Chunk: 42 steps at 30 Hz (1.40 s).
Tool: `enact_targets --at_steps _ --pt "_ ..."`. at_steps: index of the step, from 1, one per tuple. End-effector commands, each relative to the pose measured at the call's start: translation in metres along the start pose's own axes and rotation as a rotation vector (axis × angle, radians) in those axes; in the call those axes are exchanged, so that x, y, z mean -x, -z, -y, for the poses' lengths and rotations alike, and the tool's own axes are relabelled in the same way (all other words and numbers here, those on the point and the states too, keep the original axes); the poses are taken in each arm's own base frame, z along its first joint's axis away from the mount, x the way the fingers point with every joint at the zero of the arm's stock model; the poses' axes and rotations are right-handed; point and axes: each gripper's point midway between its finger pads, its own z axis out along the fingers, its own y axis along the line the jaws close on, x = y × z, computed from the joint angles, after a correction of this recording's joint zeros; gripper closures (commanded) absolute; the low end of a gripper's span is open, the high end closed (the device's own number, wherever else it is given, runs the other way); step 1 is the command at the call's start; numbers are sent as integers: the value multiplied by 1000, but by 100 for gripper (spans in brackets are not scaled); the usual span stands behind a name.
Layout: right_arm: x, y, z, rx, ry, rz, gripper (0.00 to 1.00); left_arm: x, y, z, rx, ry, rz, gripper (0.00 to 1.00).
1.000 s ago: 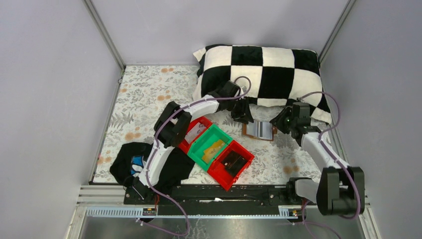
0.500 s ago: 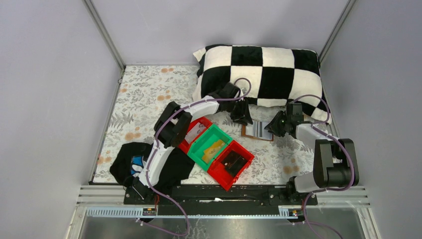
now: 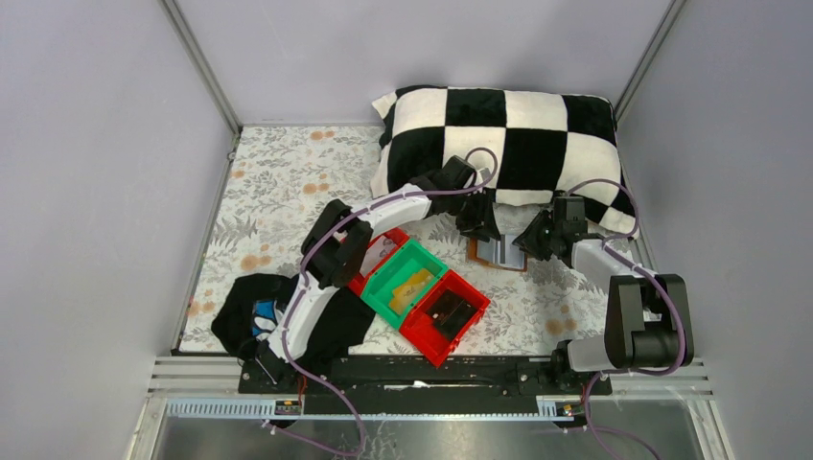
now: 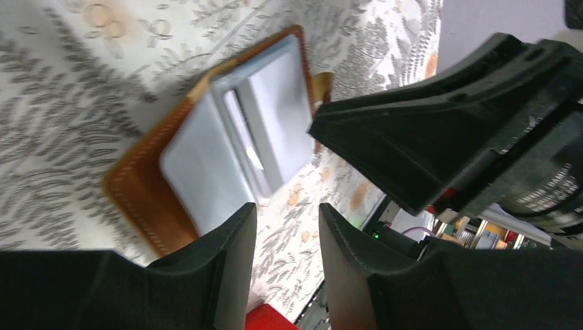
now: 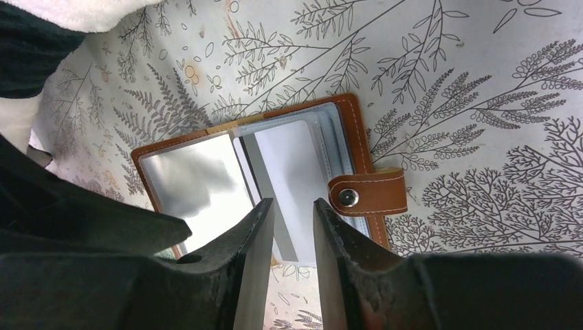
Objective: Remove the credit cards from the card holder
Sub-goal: Remove the credit card from the card holder.
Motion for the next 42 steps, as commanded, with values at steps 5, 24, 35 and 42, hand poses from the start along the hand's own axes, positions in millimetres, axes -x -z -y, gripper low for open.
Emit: enact_targets --at_steps 5,24,35,42 --pt "11 -3 -5 11 24 19 65 9 6 42 -67 -64 42 57" --pt "6 -5 5 -10 31 14 65 -6 -20 -6 16 -13 -2 52" --pt "12 3 10 -34 36 70 64 -7 -25 -30 50 18 -11 52" --pt "5 -1 5 -3 42 25 64 -6 -24 -31 50 18 -8 52"
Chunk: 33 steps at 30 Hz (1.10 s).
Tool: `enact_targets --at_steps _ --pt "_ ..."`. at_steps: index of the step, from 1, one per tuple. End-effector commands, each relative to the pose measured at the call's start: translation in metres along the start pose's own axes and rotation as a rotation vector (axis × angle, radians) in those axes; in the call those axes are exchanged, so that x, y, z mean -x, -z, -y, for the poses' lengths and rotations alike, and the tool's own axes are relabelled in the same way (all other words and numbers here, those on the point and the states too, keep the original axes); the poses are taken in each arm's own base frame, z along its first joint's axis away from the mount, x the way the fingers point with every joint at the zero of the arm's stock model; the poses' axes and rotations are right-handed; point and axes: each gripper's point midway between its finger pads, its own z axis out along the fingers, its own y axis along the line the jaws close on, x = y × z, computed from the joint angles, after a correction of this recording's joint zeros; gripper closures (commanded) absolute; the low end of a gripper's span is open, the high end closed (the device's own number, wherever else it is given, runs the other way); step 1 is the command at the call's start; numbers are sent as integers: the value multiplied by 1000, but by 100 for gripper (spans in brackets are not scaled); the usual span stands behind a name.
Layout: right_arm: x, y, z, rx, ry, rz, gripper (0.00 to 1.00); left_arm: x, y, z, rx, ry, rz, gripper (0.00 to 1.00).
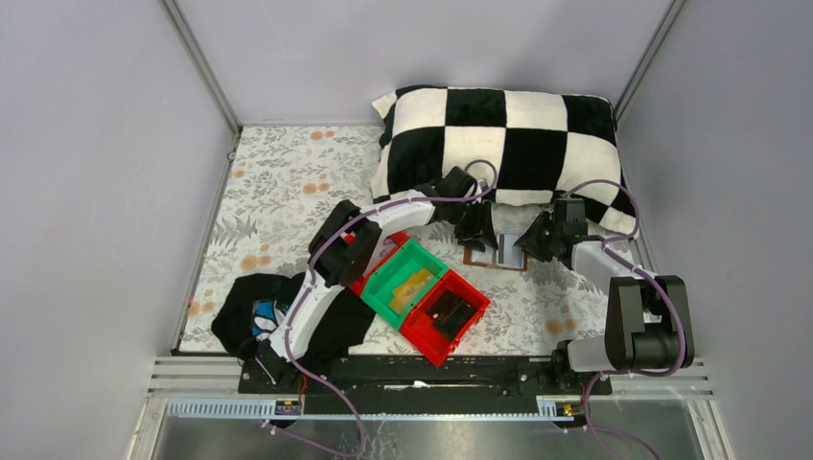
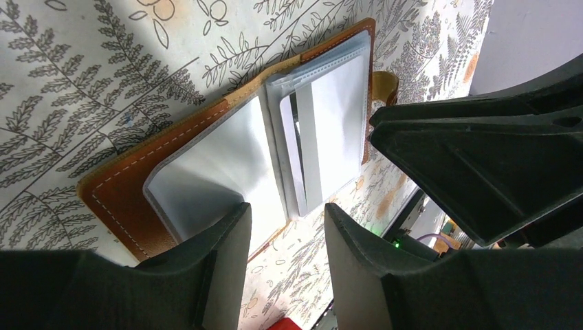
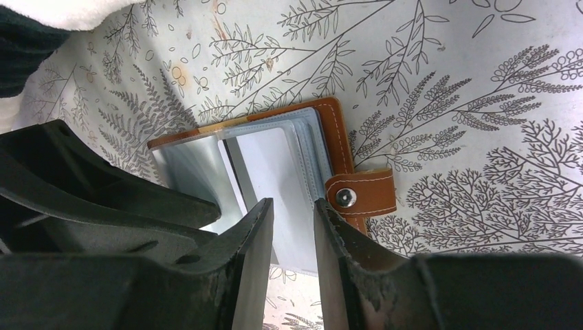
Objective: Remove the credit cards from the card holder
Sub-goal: Remove the credit card from the card holder.
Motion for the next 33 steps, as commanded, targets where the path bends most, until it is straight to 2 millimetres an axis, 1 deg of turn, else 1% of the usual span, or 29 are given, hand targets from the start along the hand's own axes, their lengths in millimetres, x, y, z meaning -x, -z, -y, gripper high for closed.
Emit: enact_targets --at_steps 1,8,13,21,28,33 --pt "7 -1 -7 41 16 17 64 7 -2 -6 7 -20 29 52" --pt "8 0 -11 62 13 23 64 8 1 -6 5 -30 32 52" --pt "1 -7 -5 44 9 -8 64 11 5 -12 11 -23 36 52" --pt "-11 -15 6 18 2 -38 64 12 7 -12 5 -29 34 52" --pt "-24 -19 6 47 -7 -81 65 13 8 -8 -11 -40 31 52" --pt "-33 -20 7 64 -20 -105 65 12 7 -7 -26 -37 26 56"
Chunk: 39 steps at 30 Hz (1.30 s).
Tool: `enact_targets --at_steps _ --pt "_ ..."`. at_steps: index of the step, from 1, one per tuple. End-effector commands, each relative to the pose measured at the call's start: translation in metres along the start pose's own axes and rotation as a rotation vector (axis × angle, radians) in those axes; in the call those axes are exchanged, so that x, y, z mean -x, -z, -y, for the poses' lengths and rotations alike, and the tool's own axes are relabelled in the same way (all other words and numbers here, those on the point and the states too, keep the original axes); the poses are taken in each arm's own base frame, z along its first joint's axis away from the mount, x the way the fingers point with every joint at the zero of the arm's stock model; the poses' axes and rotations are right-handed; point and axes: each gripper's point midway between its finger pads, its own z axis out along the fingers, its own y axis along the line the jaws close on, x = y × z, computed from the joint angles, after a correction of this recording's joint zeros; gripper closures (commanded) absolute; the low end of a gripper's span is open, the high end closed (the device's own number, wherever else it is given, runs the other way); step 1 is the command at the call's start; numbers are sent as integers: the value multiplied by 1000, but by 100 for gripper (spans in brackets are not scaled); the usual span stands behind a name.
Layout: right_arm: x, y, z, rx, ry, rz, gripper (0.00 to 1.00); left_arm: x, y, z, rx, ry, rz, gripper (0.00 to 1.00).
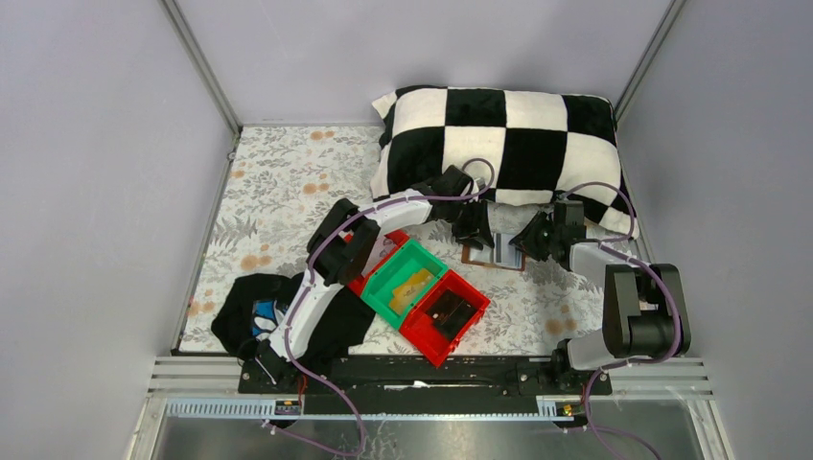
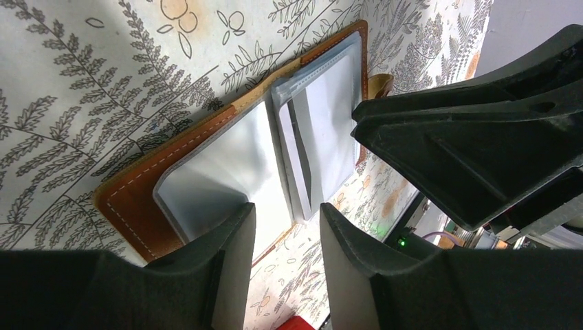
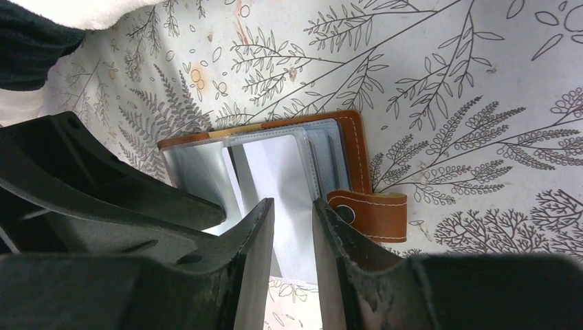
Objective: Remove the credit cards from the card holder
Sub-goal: Remove the credit card from the card holder.
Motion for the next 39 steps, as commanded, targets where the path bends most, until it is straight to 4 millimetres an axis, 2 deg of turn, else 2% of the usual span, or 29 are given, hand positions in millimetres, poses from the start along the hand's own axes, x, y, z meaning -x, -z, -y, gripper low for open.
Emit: enact_targets --at_steps 1,10,16,33,36,39 --pt "-28 -4 15 -20 -27 -87 65 6 3 -1 -17 -17 19 57" --pt "-43 -5 12 27 -61 -132 65 5 -1 -3 -33 0 16 62" --pt "-45 0 8 45 -68 -139 66 5 -1 -6 -41 18 21 67" --pt "-53 9 6 63 -38 -170 66 8 4 -19 -30 39 29 73" --pt "-54 6 9 50 -36 -174 67 8 7 -23 -14 36 32 72" --pt "-53 4 10 45 -31 -183 67 7 11 -24 -3 26 33 65"
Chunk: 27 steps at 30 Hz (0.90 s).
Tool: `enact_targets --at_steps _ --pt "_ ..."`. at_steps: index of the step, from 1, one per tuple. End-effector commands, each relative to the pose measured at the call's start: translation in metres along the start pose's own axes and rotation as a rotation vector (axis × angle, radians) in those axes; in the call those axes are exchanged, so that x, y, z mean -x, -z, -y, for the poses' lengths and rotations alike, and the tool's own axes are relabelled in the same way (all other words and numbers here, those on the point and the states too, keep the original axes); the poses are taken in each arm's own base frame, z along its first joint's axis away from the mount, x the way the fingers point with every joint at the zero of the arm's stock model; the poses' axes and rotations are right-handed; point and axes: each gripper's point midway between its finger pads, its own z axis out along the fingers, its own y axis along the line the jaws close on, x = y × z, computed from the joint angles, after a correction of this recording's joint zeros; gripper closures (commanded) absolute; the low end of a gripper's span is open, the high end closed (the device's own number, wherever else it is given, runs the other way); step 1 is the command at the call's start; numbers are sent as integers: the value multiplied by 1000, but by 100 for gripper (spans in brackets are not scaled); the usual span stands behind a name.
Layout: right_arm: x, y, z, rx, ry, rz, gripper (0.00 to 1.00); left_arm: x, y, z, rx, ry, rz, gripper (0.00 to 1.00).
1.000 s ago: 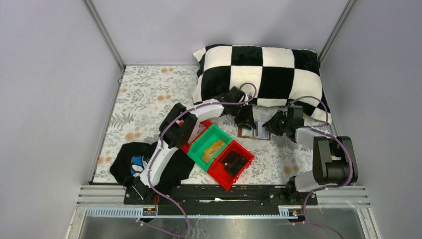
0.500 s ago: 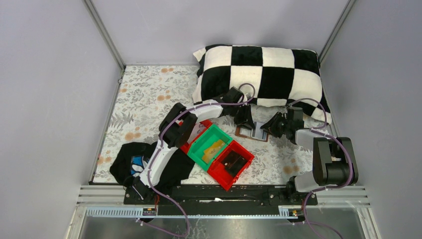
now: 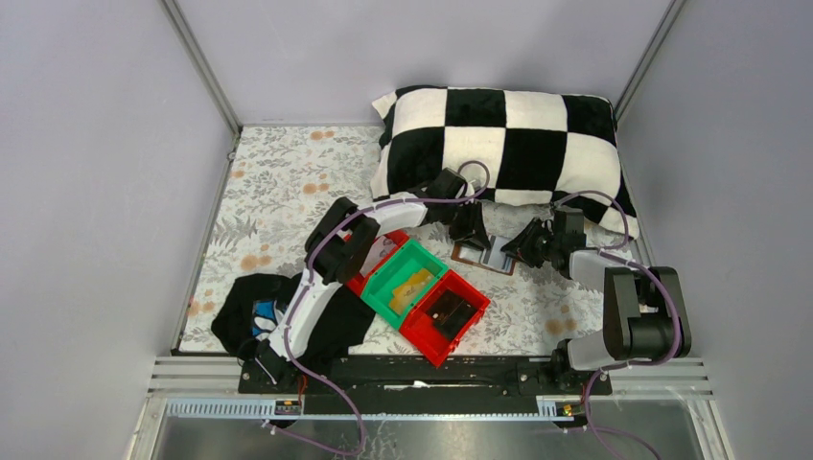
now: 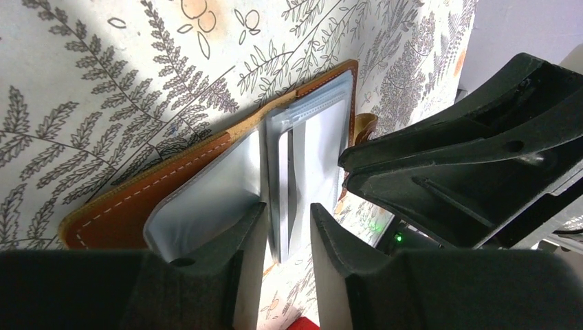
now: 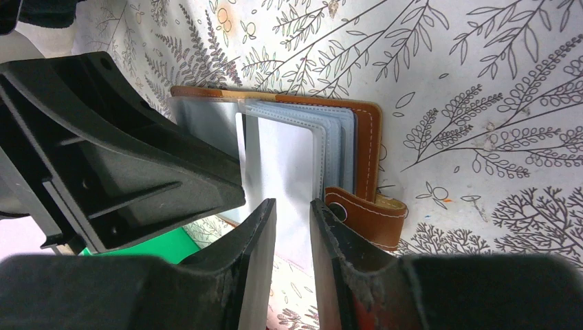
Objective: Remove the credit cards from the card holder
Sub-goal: Remove the credit card from the card holder.
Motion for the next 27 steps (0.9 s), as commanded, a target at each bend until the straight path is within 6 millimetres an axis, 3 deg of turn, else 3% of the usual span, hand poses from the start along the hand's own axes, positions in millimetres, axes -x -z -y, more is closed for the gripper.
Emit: enact_targets --at_steps 1,10,21,27 --pt "-25 -1 23 -87 -6 -101 67 9 16 -13 49 9 31 63" --pt "-6 13 22 -148 70 -43 68 6 20 -18 30 7 8 64" --pt "2 21 -9 -11 68 11 66 5 21 -17 23 5 1 64" --pt "4 22 -16 20 67 21 65 4 21 -18 20 6 -1 64"
